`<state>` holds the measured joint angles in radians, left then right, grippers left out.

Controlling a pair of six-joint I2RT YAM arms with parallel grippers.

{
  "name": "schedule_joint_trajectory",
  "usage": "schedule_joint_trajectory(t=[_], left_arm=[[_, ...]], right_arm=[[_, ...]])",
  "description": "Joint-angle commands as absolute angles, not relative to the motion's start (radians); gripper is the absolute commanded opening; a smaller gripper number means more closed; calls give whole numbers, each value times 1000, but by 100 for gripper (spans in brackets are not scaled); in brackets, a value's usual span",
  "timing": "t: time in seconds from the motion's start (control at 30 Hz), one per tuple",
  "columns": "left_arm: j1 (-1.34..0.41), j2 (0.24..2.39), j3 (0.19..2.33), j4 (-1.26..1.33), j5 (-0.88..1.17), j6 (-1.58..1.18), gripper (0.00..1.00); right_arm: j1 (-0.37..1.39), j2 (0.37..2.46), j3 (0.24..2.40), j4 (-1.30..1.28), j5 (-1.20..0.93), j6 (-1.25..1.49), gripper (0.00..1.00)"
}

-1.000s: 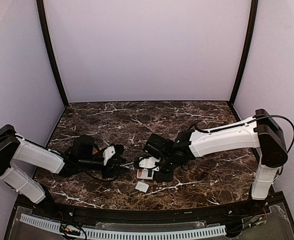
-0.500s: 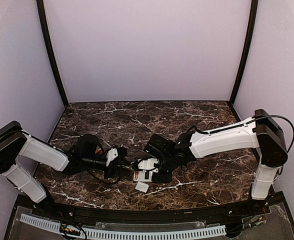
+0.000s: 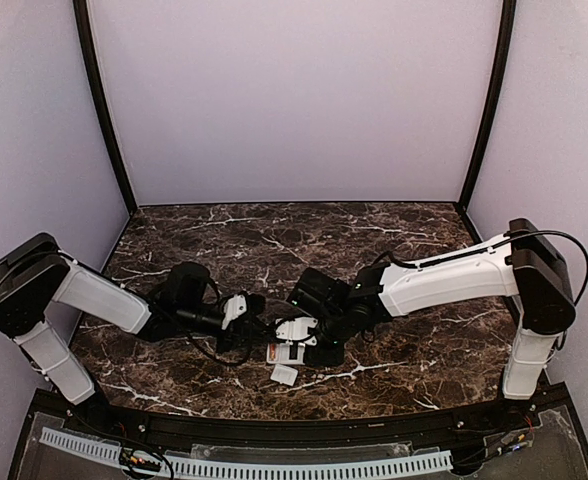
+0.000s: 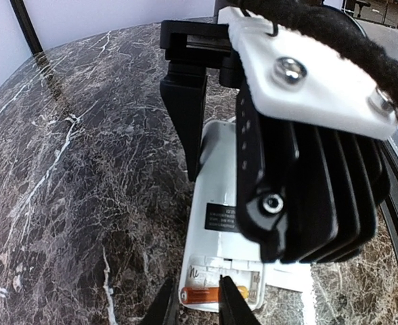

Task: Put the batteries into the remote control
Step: Load the battery into the battery compartment.

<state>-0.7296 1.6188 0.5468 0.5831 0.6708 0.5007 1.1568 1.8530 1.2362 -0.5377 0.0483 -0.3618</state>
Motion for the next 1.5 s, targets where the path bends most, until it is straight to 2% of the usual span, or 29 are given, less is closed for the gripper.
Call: schedule_joint_trajectory(t=[0.0, 0.47, 0.93, 1.47], left_arm=[[-738, 1644, 578, 524, 693, 536, 21], [-741, 1718, 634, 471, 667, 553, 19], [-773, 1716, 622, 416, 627, 605, 7], [-826, 1733, 629, 263, 521, 717, 6]], right_arm=[[1154, 1826, 1227, -518, 41, -367, 0], [1155, 1831, 1227, -519, 45, -369, 0], [1154, 1835, 1229, -519, 49, -365, 0], [1143, 1828, 1230, -518, 69, -348, 0]])
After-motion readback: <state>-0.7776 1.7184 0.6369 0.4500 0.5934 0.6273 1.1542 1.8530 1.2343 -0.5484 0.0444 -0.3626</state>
